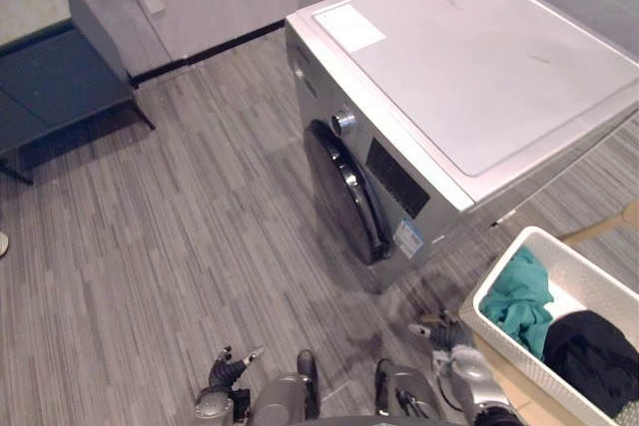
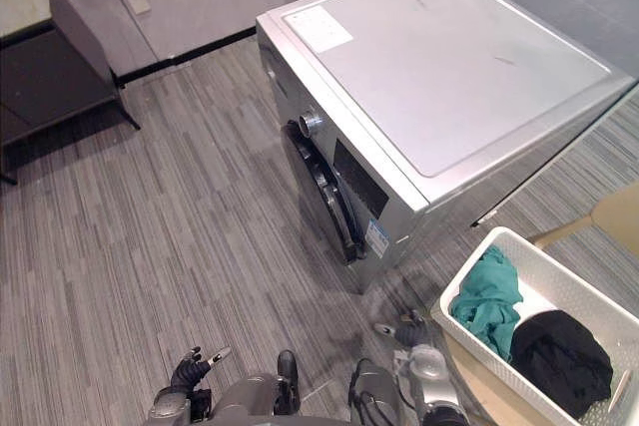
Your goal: Pick up the laundry basket with both hands and put the clothes into the washing machine.
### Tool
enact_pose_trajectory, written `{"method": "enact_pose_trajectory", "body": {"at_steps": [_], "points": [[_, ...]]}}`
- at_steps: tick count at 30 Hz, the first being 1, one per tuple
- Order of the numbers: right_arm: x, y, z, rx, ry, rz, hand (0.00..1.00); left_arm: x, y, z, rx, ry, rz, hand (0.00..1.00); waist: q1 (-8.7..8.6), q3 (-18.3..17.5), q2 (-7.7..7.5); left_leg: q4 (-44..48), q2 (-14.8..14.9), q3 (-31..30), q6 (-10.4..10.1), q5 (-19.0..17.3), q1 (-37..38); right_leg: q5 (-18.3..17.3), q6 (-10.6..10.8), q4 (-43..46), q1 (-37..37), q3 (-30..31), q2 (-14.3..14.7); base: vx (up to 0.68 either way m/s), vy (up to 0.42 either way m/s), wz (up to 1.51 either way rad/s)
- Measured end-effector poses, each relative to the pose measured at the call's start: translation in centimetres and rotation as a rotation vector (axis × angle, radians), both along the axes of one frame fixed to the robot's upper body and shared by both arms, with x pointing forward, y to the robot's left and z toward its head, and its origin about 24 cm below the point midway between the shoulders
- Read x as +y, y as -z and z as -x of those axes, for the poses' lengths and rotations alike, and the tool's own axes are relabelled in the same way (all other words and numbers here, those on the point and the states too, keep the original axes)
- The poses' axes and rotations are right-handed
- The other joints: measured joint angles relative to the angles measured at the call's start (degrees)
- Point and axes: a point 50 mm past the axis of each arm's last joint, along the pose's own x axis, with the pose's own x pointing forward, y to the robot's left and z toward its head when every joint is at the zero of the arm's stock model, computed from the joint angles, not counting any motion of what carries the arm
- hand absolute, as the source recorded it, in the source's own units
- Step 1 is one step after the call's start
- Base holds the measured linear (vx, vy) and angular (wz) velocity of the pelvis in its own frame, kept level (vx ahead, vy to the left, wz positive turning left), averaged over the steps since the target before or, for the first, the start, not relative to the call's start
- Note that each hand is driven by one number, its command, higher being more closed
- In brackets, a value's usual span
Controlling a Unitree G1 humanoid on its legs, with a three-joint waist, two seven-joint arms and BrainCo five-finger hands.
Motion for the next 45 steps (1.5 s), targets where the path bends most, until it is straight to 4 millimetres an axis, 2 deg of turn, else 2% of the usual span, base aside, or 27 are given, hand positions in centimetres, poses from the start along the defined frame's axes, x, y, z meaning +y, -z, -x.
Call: {"method": "enact_pose_trajectory", "body": {"at_steps": [4, 7, 8, 11, 12, 13, 16, 18, 20, 22, 23, 25, 27, 29, 32, 36, 37, 38, 39, 40, 42, 43, 44, 45], "points": [[1.0, -2.2, -2.4, -0.118, -0.039, -0.01, 0.0, -0.1, 0.0, -0.1, -0.004, 0.004, 0.0, 0.0, 0.7, 0.1, 0.22, -1.9, -0.4, -0.7, 0.1, 1.6, -0.1, 1.5, 0.2, -3.4, 1.1, -0.7, 0.1, 0.06, -0.003, 0.11], [0.4, -4.8, -4.6, -0.244, 0.002, -0.004, 0.0, -0.2, -0.1, -0.3, -0.013, 0.012, -0.001, 0.0, 1.25, 0.5, 0.87, -1.9, -0.5, -1.3, 0.2, 2.1, -1.0, 2.8, 0.5, -5.4, 1.4, -1.3, 0.1, 0.01, 0.025, 0.12], [-0.1, -6.5, -5.8, -0.319, 0.048, 0.004, 0.0, -0.3, -0.2, -0.4, -0.023, 0.012, -0.001, 0.0, 1.33, 0.8, 1.24, -2.0, -0.7, -1.4, 0.5, 2.9, -2.1, 3.4, 0.6, -5.6, 0.5, -1.3, 0.1, -0.03, 0.03, 0.1], [-0.5, -9.7, -7.7, -0.471, 0.107, 0.018, 0.0, -0.5, -0.5, -0.9, -0.05, 0.004, -0.009, 0.0, 1.68, 2.3, 1.93, -3.1, -1.5, -1.7, 0.6, 6.0, -4.3, 4.6, 0.5, -6.0, -1.5, -1.4, -0.6, -0.08, 0.025, 0.17], [-0.6, -10.2, -7.9, -0.492, 0.121, 0.023, 0.0, -0.6, -0.5, -1.0, -0.056, 0.003, -0.008, 0.0, 1.92, 2.7, 2.3, -3.3, -1.5, -1.8, 0.7, 6.1, -4.5, 4.6, 0.5, -6.0, -1.7, -1.5, -0.6, -0.11, 0.01, 0.13], [-0.9, -11.0, -8.4, -0.523, 0.15, 0.029, 0.0, -0.8, -0.6, -1.2, -0.068, 0.006, -0.005, 0.0, 2.9, 3.1, 2.79, -3.6, -1.4, -1.8, 0.8, 6.2, -5.0, 4.6, 0.5, -5.7, -2.5, -1.5, -0.5, -0.13, 0.008, 0.08], [-1.8, -12.9, -9.7, -0.588, 0.156, 0.055, 0.0, -1.1, -1.0, -1.7, -0.1, 0.004, 0.006, 0.0, 3.02, 4.8, 3.71, -3.6, -1.4, -3.2, 0.8, 6.8, -7.6, 4.6, 0.5, -3.9, -5.5, -2.1, -0.5, -0.18, 0.012, 0.13], [-2.3, -14.0, -10.7, -0.617, 0.156, 0.058, 0.0, -1.0, -1.1, -2.0, -0.114, 0.008, 0.003, 0.0, 3.27, 5.2, 3.78, -3.9, -1.3, -3.4, 1.1, 7.2, -10.0, 4.4, 0.3, -1.7, -9.0, -2.2, -0.7, -0.19, 0.02, 0.07], [-3.4, -15.4, -12.3, -0.631, 0.162, 0.052, 0.0, -1.0, -1.6, -3.2, -0.144, 0.031, 0.002, 0.0, 3.96, 7.9, 3.77, -5.5, -1.6, -3.7, 1.2, 8.3, -10.4, 4.4, 0.3, 0.8, -11.2, -2.0, -1.2, -0.21, 0.021, 0.06], [-4.1, -16.3, -13.2, -0.64, 0.165, 0.055, 0.0, -0.8, -2.0, -4.1, -0.167, 0.043, -0.005, 0.0, 4.4, 8.6, 3.65, -5.7, -1.9, -4.0, 1.1, 8.9, -12.0, 4.4, 0.3, 2.2, -13.3, -1.9, -1.6, -0.24, 0.015, 0.13], [-4.4, -17.4, -14.3, -0.653, 0.155, 0.042, 0.0, -0.4, -2.6, -4.9, -0.199, 0.044, -0.011, 0.0, 4.42, 9.7, 3.86, -6.0, -2.3, -4.8, 0.9, 9.5, -13.1, 4.2, 0.4, 3.4, -14.9, -2.2, -2.1, -0.2, 0.004, 0.21], [-4.5, -18.9, -15.4, -0.675, 0.14, 0.041, 0.0, 0.2, -3.1, -5.7, -0.232, 0.037, -0.02, 0.0, 4.43, 10.3, 3.89, -7.1, -2.5, -4.8, 0.4, 10.0, -14.3, 4.2, 0.4, 4.2, -16.9, -2.4, -2.5, -0.18, -0.018, 0.19], [-4.6, -20.9, -16.9, -0.685, 0.094, 0.071, 0.0, 1.1, -4.2, -7.0, -0.29, 0.023, -0.029, 0.0, 4.76, 11.0, 4.64, -8.9, -2.6, -6.3, 0.2, 11.6, -16.3, 4.5, 0.0, 4.6, -19.4, -3.4, -2.6, -0.15, -0.049, 0.22], [-4.6, -22.3, -17.6, -0.7, 0.08, 0.084, 0.0, 1.5, -5.2, -8.3, -0.345, 0.009, -0.026, 0.0, 6.13, 11.1, 4.83, -10.0, -2.5, -7.4, -0.6, 12.1, -17.9, 4.7, -0.3, 5.1, -21.5, -4.1, -2.6, -0.09, -0.08, 0.21], [-3.8, -22.7, -17.9, -0.708, 0.072, 0.09, 0.0, 1.9, -6.6, -9.8, -0.417, 0.015, -0.034, 0.0, 5.73, 11.2, 4.85, -10.6, -2.5, -9.8, -0.8, 14.3, -19.5, 4.8, -0.5, 6.3, -23.0, -5.5, -2.6, -0.05, -0.094, 0.16], [-3.3, -24.5, -18.5, -0.75, 0.081, 0.062, 0.0, 0.7, -8.8, -12.3, -0.54, 0.075, -0.037, 0.0, 5.9, 11.5, 5.54, -10.6, -2.3, -12.9, -1.3, 14.6, -21.7, 5.0, -0.5, 6.3, -24.7, -7.4, -2.3, -0.09, -0.095, 0.02], [-2.9, -25.1, -18.7, -0.762, 0.09, 0.049, 0.0, 0.0, -9.2, -12.8, -0.56, 0.107, -0.03, 0.0, 5.99, 11.7, 6.29, -11.2, -1.7, -13.8, -3.0, 13.4, -22.4, 5.2, -0.2, 5.1, -24.6, -8.3, -1.7, -0.14, -0.07, 0.21], [-2.4, -25.6, -18.9, -0.776, 0.11, 0.029, 0.0, -0.9, -9.4, -13.4, -0.571, 0.144, -0.02, 0.0, 5.86, 11.6, 6.11, -11.3, -1.9, -13.0, -7.5, 9.9, -23.4, 7.7, -1.5, 0.3, -24.0, -9.3, -2.0, -0.16, -0.05, 0.26], [-2.2, -26.0, -19.0, -0.787, 0.117, 0.022, 0.0, -1.5, -9.7, -13.9, -0.584, 0.163, -0.013, 0.0, 5.94, 11.7, 5.71, -8.0, -3.0, -12.5, -4.9, 10.7, -24.7, 8.9, -2.0, -1.7, -24.1, -10.0, -2.8, -0.11, 0.018, -0.18], [-0.5, -27.3, -19.4, -0.818, 0.079, -0.003, 0.0, -3.7, -9.3, -14.3, -0.569, 0.196, 0.033, 0.0, 7.45, 12.4, 7.27, 7.0, -4.2, -12.0, -1.1, 9.8, -27.8, 11.4, 0.0, -2.8, -24.2, -10.7, -3.2, -0.06, 0.036, -0.58], [1.1, -28.0, -19.7, -0.826, 0.036, 0.001, 0.0, -5.5, -9.3, -14.5, -0.571, 0.234, 0.068, 0.0, 8.7, 12.7, 10.45, 4.3, -2.2, -13.3, -0.1, 5.4, -25.5, 11.6, 0.4, -1.4, -24.3, -10.4, -1.7, -0.1, -0.008, -0.49], [2.6, -29.0, -20.2, -0.832, -0.002, 0.009, 0.0, -7.5, -10.0, -15.2, -0.603, 0.309, 0.087, 0.0, 9.02, 13.1, 11.73, -0.1, -2.2, -14.8, -1.9, 6.1, -24.5, 11.9, 0.1, -3.4, -24.3, -10.1, -1.4, -0.14, -0.067, 0.14], [3.6, -29.8, -20.4, -0.844, -0.031, 0.015, 0.0, -8.2, -10.3, -15.4, -0.616, 0.342, 0.088, 0.0, 9.61, 13.1, 11.91, -2.7, -1.8, -14.9, -3.5, 5.7, -23.9, 12.2, 0.1, -5.5, -24.0, -10.3, -0.9, -0.12, -0.101, 0.57], [5.8, -32.4, -20.5, -0.904, -0.11, 0.01, 0.0, -9.6, -10.9, -15.9, -0.629, 0.412, 0.088, 0.0, 10.53, 13.4, 11.68, -3.2, -2.1, -14.0, -4.5, 5.2, -24.2, 14.3, -0.4, -10.5, -23.2, -11.3, -1.0, -0.04, -0.077, 0.43]]}}
